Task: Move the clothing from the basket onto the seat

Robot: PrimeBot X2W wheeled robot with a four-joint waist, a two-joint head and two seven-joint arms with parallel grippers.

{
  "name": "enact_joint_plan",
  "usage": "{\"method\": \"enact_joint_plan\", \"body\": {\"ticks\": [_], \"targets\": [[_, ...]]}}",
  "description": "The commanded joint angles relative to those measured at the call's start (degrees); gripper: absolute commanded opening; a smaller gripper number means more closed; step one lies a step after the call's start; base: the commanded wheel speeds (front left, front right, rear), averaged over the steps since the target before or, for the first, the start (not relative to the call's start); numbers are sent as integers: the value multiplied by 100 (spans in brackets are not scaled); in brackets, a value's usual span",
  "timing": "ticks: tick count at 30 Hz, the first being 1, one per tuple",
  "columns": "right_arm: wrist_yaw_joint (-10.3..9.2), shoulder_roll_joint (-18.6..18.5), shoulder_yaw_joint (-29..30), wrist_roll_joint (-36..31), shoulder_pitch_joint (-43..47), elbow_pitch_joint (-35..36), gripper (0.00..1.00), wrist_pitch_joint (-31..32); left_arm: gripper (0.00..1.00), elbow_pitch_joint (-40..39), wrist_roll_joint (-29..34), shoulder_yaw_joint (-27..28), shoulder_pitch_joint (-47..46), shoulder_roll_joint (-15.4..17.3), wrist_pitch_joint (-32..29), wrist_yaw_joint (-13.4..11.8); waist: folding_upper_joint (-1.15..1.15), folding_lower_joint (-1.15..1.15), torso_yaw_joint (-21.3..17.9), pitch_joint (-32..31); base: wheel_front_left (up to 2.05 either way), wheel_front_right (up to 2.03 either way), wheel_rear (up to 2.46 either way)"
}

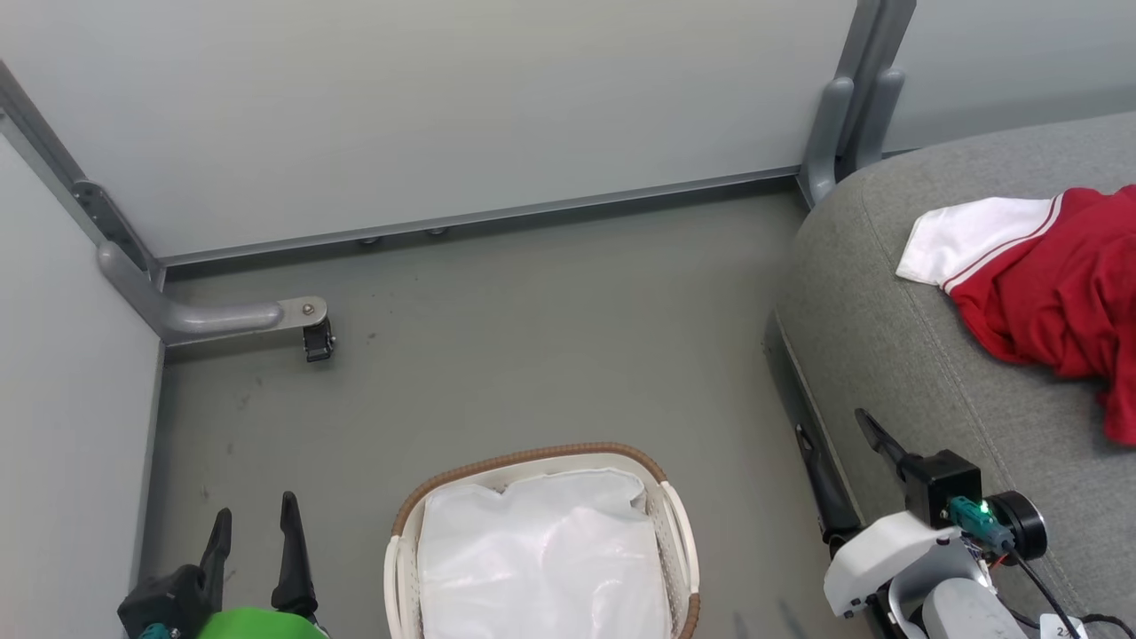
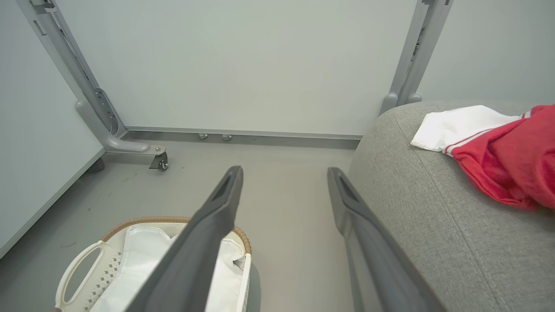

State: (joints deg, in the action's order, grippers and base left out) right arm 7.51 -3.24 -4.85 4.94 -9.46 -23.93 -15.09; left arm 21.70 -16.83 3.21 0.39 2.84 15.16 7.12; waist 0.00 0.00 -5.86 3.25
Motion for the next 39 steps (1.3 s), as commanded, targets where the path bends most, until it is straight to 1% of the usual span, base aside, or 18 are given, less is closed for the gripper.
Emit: {"method": "enact_joint_plan", "body": {"ticks": [1,3,4,8,23,39], "targets": [[-4,-8,19,-30,88,-15,100,-10,100,-18,-66,-18,71,18,-3,28,0,0,28,-109,0,0,0],[-4,-5,22,-34,130,-35,100,-10,100,23,-175,-65,126,17,-3,34,0,0,27,-144,0,0,0],[0,9,8,-7,76,-55,0,1,0,48,-156,-70,37,-8,0,10,0,0,18,-113,0,0,0],[1,37,30,106,132,-190,0,43,0,201,-250,-68,24,-40,-41,10,0,0,25,-118,0,0,0],[0,35,252,1818,173,58,0,465,0,1,-1696,11,-121,-29,-461,16,0,0,92,-141,0,0,0],[0,32,442,3328,211,274,0,829,0,-178,-2974,81,-250,-17,-830,22,0,0,163,-165,0,0,0]]}}
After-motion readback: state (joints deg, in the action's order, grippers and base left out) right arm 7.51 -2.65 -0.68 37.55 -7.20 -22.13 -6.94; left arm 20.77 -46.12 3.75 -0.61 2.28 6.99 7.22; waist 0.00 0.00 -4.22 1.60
